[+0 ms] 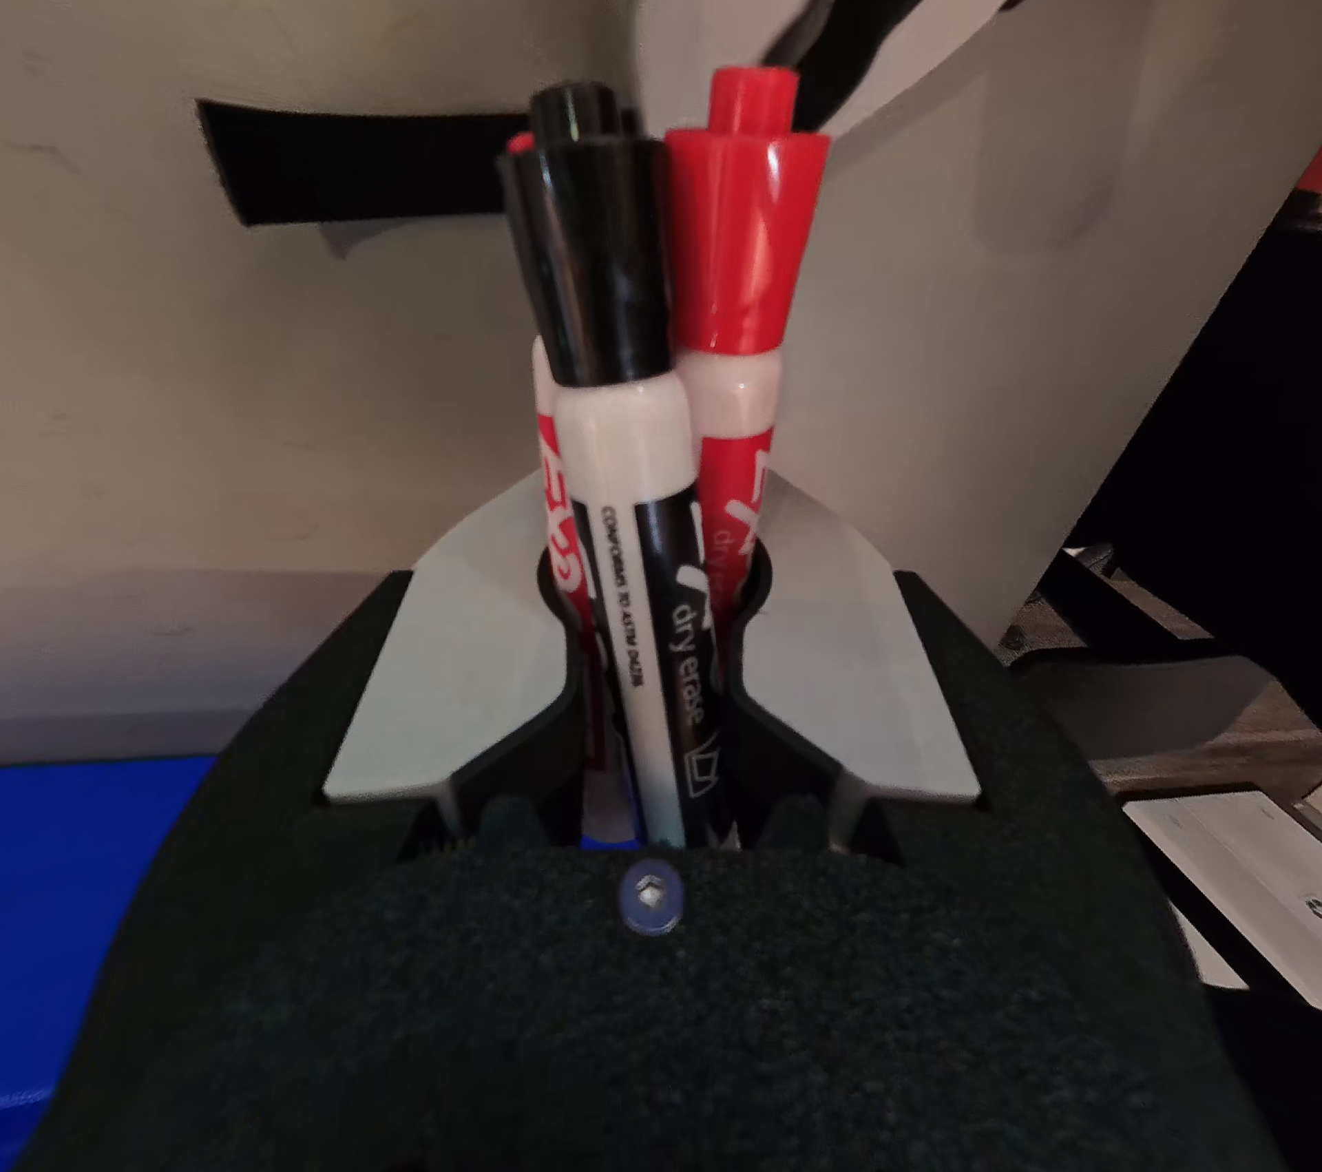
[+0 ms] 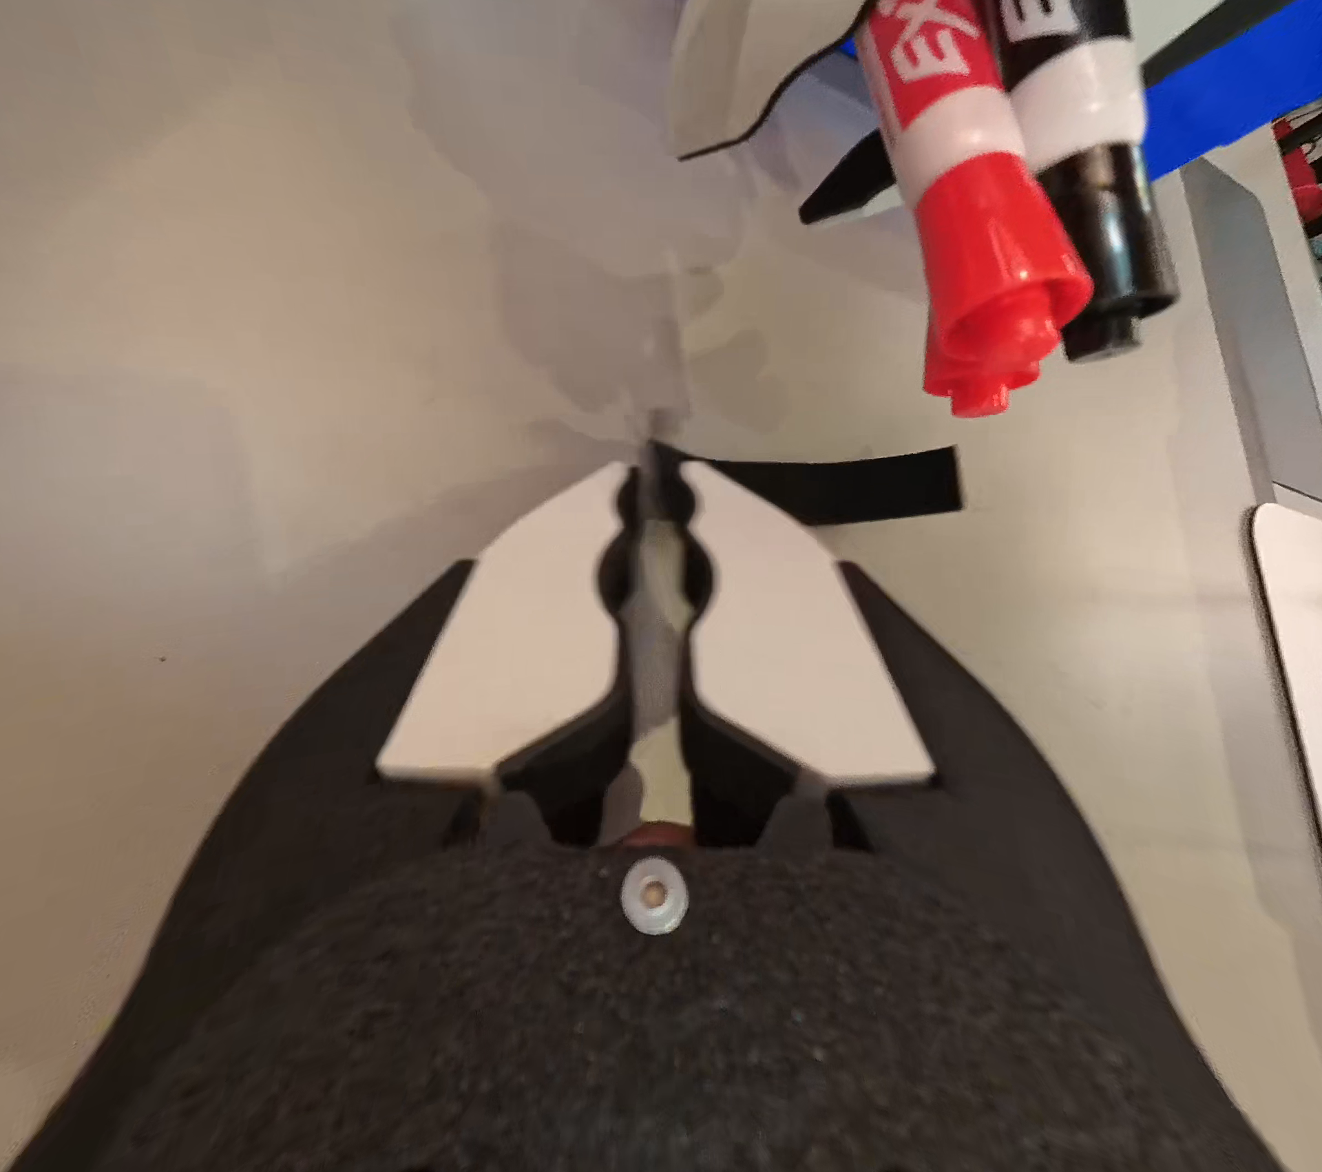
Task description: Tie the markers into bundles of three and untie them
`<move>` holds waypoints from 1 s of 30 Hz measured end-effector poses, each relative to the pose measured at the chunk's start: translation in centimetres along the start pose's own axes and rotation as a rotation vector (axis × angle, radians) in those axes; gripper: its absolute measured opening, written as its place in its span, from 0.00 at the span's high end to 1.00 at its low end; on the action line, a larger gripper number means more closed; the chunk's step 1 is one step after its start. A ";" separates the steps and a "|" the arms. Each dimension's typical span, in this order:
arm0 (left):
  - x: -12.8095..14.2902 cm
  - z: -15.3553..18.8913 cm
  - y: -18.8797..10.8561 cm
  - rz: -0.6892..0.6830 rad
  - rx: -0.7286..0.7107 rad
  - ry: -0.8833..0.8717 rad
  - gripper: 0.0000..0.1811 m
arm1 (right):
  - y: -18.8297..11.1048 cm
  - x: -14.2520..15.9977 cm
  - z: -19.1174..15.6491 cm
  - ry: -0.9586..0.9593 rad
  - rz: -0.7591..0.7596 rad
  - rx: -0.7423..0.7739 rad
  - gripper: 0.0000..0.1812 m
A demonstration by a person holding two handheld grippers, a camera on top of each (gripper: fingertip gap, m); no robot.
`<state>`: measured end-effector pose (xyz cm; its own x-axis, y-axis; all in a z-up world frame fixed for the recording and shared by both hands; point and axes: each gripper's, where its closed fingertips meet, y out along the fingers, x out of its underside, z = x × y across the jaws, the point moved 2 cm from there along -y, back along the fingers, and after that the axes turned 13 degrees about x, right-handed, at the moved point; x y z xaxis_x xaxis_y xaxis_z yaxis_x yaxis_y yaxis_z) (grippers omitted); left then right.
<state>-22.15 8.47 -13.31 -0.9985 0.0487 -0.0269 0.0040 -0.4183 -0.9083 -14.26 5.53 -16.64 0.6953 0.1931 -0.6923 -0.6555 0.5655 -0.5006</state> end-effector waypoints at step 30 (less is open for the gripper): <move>-2.4 3.1 0.7 0.003 0.090 0.137 0.77 | -4.5 -5.5 7.3 0.991 0.312 -0.365 0.95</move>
<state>-19.88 5.27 -12.61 -0.9815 0.1680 -0.0915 -0.0044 -0.4977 -0.8673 -13.01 7.78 -6.82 0.0456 -0.5354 -0.8434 -0.9224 0.3015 -0.2413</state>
